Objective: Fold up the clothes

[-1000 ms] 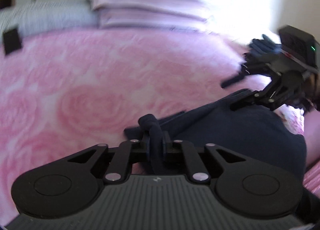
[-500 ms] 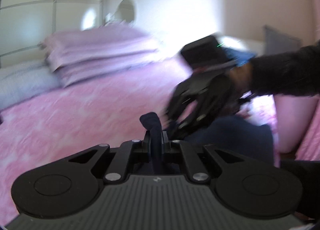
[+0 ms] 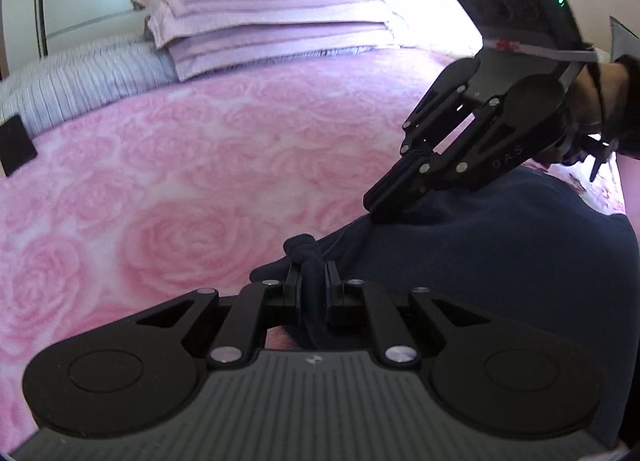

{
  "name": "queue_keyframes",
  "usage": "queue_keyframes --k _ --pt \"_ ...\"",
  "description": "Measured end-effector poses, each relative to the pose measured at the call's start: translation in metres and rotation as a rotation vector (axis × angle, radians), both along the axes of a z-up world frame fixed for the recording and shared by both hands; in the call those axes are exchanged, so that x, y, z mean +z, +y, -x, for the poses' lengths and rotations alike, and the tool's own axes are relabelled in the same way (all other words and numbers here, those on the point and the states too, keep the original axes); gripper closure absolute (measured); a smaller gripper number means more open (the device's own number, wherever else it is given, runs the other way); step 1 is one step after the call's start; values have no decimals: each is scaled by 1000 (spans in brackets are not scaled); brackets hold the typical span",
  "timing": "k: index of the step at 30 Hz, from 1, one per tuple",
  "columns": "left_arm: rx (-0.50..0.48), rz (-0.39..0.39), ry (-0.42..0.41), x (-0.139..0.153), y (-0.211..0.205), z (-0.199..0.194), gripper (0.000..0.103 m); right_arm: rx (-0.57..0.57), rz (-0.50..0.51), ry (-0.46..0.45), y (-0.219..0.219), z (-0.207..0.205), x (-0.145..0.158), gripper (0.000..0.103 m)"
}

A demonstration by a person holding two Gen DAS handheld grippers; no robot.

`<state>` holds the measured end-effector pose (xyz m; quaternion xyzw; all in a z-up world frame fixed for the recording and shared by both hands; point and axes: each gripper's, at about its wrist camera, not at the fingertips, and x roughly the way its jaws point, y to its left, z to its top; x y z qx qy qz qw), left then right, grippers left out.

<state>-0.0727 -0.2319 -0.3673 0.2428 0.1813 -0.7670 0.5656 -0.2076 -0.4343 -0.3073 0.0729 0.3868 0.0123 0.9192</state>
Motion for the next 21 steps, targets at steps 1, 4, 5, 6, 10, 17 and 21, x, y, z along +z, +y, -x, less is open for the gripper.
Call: queue_keyframes --k 1,4,5,6,10,17,21 --pt "-5 21 -5 2 4 0 96 -1 -11 -33 -1 5 1 47" --pt "-42 133 14 12 23 -4 97 28 -92 -125 -5 13 5 22" --pt "-59 179 27 17 30 -5 97 43 -128 -154 -7 14 7 21" --pt "-78 218 41 21 35 -6 97 61 -164 -167 -9 13 7 22" --pt "-152 349 78 37 52 -7 97 127 -316 -192 -19 3 1 22" --pt "-74 201 20 25 19 -3 95 51 -261 -120 -12 10 16 96" --pt "19 6 -52 -1 -12 4 90 20 -77 46 1 -23 6 96"
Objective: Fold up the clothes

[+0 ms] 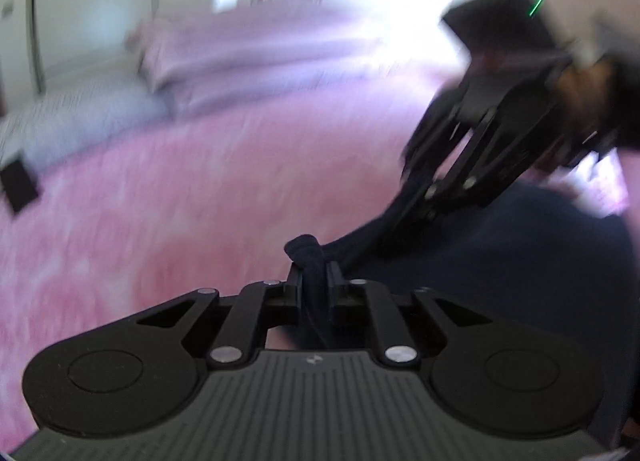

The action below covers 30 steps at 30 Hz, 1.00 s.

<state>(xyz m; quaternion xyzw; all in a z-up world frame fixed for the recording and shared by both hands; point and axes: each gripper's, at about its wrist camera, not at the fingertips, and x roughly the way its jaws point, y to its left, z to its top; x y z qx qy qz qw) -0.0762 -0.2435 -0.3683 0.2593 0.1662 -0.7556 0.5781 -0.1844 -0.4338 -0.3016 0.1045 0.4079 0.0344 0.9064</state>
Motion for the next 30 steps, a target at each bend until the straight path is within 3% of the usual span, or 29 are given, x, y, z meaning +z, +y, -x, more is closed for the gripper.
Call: queue_keyframes --k 3,5,9,12,15,19,22,24,26,30 --pt "80 -68 29 -7 -6 -6 86 -36 15 42 -1 -20 -16 96" --pt "117 -66 44 0 1 -12 79 -57 7 48 -1 -19 -17 96" --pt "187 -30 100 25 34 -28 82 -88 9 42 0 -8 -14 96" --pt "185 1 165 44 66 -30 83 -122 19 29 4 -1 -15 96" --pt "93 -11 241 50 95 -9 83 -151 43 27 11 0 -14 96" --pt "23 -106 140 24 110 34 82 -180 71 27 16 6 -13 95" --pt "78 -106 208 13 109 32 82 -173 114 6 25 15 -6 95" --pt "70 -105 183 15 106 35 82 -174 204 -6 42 27 6 95" --pt "68 -104 169 15 108 37 82 -203 226 -69 62 51 21 95" --pt "69 -105 147 15 111 40 82 -220 143 -224 112 101 27 95"
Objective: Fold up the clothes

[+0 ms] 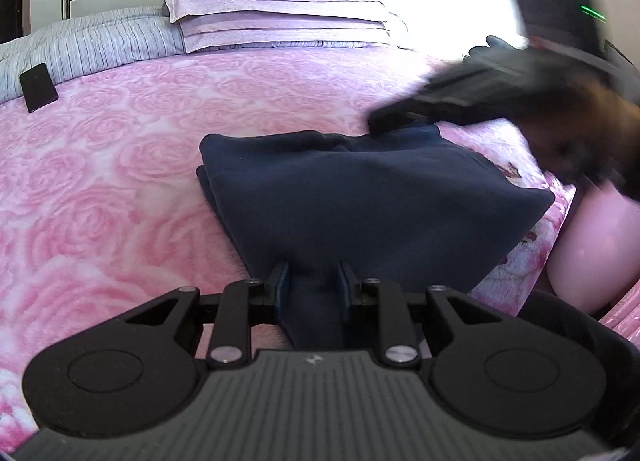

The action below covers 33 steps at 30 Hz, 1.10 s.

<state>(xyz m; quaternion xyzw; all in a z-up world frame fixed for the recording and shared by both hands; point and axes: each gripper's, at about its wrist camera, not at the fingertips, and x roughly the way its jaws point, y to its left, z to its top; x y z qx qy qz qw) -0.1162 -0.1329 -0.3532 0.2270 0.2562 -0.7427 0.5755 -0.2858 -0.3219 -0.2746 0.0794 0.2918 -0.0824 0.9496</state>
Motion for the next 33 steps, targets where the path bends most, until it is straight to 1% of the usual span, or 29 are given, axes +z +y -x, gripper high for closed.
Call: queue_keyframes --k 1,2,3,4,7,9,13,15,17,20,22,24,26,27,28,30,32,33 --pt "1 -2 -8 0 0 1 82 7 -22 -29 14 11 -4 95" --pt "1 -5 -15 1 1 3 82 17 -39 -31 26 19 -14 95" --pt "2 -7 -23 1 1 4 82 24 -28 -1 38 25 -25 95" --pt "1 -9 -33 1 1 5 82 9 14 30 48 33 -37 95" --pt "-6 -20 -84 4 -1 13 82 -75 76 -31 63 76 -50 95" --pt "-4 -25 -108 4 -2 17 82 -129 68 -35 64 102 -54 95" --pt "9 -37 -138 5 -4 23 82 -191 92 15 70 142 -62 95" --pt "17 -44 -172 8 -5 29 82 -220 101 81 75 156 -68 95" --pt "25 -49 -215 9 -6 37 83 -272 105 116 80 173 -76 95" --pt "34 -52 -256 17 -6 47 85 -376 29 55 78 190 -67 94" --pt "36 -41 -269 25 -4 54 86 -388 44 -21 82 192 -54 94" --pt "26 -11 -222 37 0 62 85 -385 54 -96 85 187 -43 94" --pt "-10 5 -180 42 1 73 85 -379 59 -159 82 178 -36 94" --pt "-28 7 -164 43 1 80 85 -384 60 -163 79 171 -38 94" --pt "-42 -9 -169 38 -2 87 84 -389 61 -164 75 164 -40 94" --pt "-53 -57 -192 22 -9 97 84 -397 70 -96 67 154 -53 95" --pt "-43 -51 -186 14 -9 97 84 -389 100 -44 61 151 -66 95" --pt "-38 -50 -180 11 -9 97 84 -396 103 -34 59 153 -65 95"
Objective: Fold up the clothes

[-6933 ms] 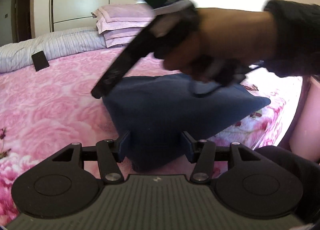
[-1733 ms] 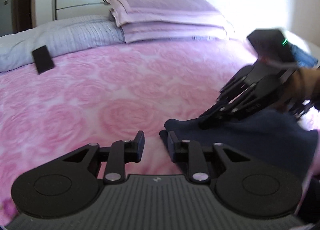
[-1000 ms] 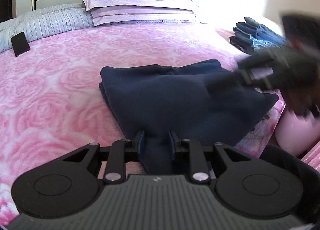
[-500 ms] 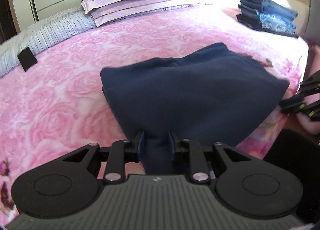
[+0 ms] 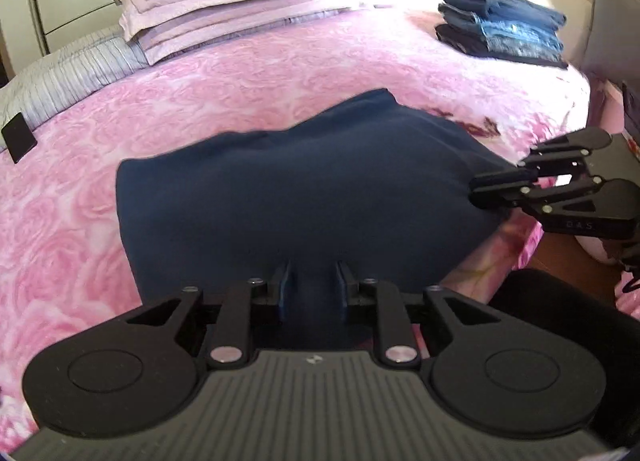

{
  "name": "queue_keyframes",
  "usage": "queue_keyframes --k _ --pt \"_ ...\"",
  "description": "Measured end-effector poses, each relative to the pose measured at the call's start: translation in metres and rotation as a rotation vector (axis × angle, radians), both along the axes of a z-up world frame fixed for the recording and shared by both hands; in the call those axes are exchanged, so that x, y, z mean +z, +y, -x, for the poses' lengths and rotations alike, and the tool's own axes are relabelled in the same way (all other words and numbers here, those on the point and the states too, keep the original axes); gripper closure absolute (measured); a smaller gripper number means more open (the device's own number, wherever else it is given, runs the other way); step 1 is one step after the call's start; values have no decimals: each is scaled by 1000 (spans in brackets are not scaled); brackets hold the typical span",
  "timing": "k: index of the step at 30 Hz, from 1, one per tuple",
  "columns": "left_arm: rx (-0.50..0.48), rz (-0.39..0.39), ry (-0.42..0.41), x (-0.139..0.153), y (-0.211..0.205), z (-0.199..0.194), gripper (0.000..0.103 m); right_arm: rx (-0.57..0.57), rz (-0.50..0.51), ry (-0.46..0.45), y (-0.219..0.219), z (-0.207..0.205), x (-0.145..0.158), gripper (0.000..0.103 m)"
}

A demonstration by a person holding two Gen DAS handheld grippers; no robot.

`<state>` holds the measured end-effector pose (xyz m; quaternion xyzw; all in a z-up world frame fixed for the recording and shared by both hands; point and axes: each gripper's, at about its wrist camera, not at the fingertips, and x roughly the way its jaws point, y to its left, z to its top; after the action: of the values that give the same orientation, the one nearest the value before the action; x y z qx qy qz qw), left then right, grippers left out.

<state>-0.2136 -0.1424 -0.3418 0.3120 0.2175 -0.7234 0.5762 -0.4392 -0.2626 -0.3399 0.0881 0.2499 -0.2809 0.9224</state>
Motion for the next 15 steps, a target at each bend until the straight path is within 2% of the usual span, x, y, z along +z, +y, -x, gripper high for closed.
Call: queue_keyframes --k 5,7,11,14,15 --pt "27 2 49 -2 0 -6 83 -105 -53 0 -33 15 3 94" --pt "39 6 66 -3 1 -7 83 -115 -39 8 -52 13 8 94" --pt "48 12 94 -4 -1 -12 83 -32 -26 47 -95 -11 18 94" --pt "53 8 115 -4 -4 -15 83 31 22 171 -124 -37 6 94" --pt "54 9 118 -5 -4 -15 83 7 34 195 -135 -41 4 94"
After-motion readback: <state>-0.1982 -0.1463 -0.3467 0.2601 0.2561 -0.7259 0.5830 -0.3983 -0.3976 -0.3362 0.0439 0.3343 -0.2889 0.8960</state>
